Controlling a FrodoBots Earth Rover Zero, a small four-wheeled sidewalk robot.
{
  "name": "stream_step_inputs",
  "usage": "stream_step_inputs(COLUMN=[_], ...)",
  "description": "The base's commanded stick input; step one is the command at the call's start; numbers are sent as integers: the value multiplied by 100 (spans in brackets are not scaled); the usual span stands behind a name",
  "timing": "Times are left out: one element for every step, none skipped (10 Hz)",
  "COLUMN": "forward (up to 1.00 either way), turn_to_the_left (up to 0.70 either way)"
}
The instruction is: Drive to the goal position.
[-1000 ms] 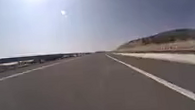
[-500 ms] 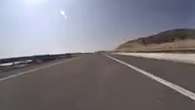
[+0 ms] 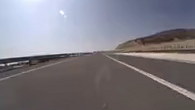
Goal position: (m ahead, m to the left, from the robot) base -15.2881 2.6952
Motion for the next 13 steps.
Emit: stream_step_inputs(forward=[0,0,0,0,0,0,0,0,0,0,0,0,0], turn_to_the_left=[45,45,45,45,45,45,45,45,45,45,45,45,45])
